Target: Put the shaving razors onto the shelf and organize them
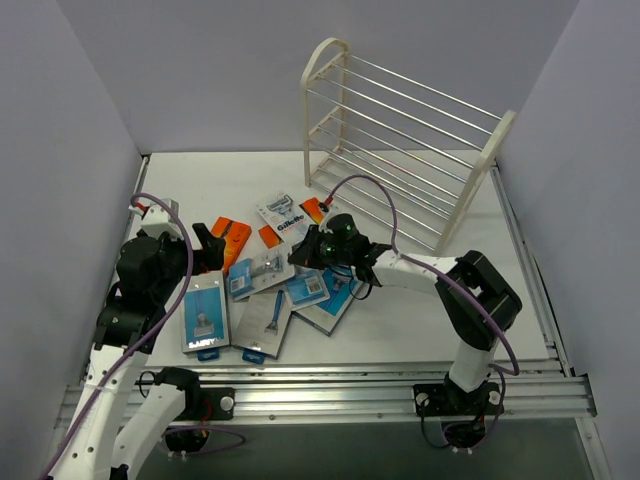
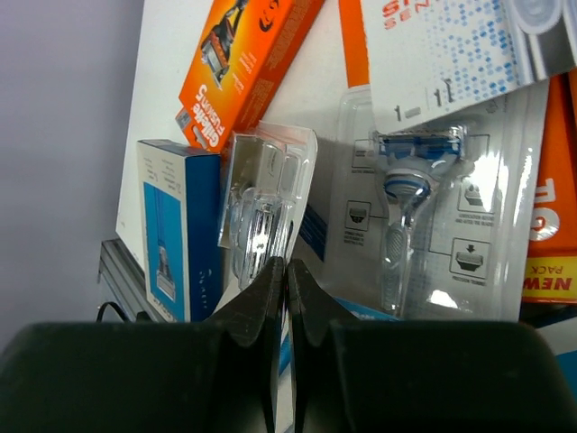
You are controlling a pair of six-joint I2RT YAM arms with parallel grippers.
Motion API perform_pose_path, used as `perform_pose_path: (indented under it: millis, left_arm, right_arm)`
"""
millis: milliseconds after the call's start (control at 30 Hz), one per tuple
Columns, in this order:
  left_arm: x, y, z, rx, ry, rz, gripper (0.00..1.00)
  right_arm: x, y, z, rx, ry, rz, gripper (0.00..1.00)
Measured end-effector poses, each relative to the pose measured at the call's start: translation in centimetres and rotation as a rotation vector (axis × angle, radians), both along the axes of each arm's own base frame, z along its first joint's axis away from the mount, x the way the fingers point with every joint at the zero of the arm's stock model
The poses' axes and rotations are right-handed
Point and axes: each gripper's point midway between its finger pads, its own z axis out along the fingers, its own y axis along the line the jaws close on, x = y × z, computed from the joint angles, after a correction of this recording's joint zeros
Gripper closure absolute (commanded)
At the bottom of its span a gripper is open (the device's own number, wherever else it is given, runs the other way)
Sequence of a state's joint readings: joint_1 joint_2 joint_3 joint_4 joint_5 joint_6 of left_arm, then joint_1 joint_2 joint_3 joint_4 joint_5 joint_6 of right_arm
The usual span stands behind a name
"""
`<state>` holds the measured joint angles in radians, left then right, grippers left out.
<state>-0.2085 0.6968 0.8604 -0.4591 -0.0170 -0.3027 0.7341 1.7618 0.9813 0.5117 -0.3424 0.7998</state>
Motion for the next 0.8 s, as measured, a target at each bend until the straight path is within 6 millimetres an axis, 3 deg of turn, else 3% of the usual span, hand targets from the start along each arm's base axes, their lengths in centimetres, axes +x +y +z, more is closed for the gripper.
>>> perform_pose_path:
  millis: [400,500,633,700,800]
  left_arm:
    - [-0.1,-0.2,0.0,0.056,-0.012,-0.046,0.02]
    - [-0.1,-1.2,-0.1,0.072,-0.017,-0.111,0.01]
    - [0.4,-2.5,-0.2,0.083,-0.005,-0.191,0.01]
    - [0.9,-3.1,-0.3,0.089,0.004,-0.230,0.00]
    - [1.8,-4.3,-0.2,0.099,0.012,-0.301,0.07]
  right_arm:
    - [0.9,1.2,5.6,0.091,-0.041,0.043,1.00]
    - [1.4,0.0,6.8,0.114,-0.045,0.038,1.00]
    - [2.2,-2.9,7.4,0.140,-0.045,0.008,1.00]
    - [2.3,-4.4,6.7,0.144,-0.031,-0.004,1.00]
    - [2.3,-6.0,4.9,0.135,0.003,-0.020,1.00]
